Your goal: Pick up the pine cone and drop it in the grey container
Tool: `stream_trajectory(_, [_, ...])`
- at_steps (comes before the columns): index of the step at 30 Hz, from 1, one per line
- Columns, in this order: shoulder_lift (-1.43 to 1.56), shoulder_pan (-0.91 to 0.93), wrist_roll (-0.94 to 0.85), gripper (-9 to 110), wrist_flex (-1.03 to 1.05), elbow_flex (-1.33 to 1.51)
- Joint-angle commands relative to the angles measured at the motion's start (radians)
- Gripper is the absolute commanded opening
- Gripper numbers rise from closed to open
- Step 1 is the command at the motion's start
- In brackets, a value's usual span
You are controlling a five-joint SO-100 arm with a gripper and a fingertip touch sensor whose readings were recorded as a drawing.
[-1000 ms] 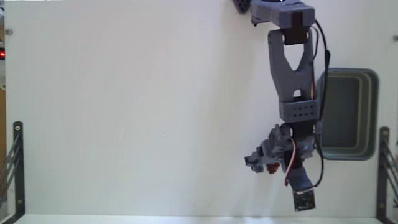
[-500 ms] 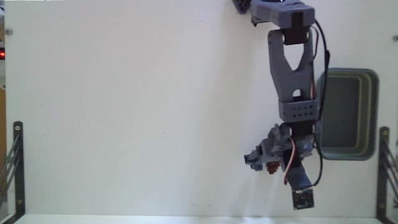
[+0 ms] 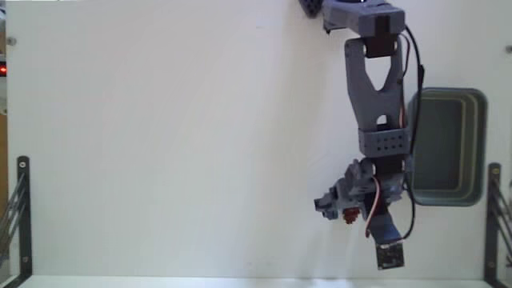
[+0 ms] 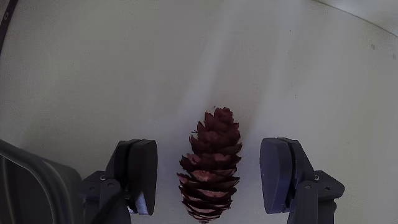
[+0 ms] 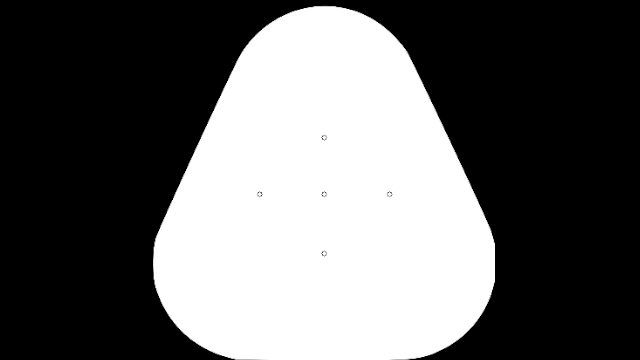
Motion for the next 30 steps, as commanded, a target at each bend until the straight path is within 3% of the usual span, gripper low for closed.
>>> stream_trajectory(1, [0.042, -0.016, 0.005, 110, -0.021, 0.011])
stream_trajectory(30, [0.041, -0.016, 0.005, 110, -0.04, 0.029])
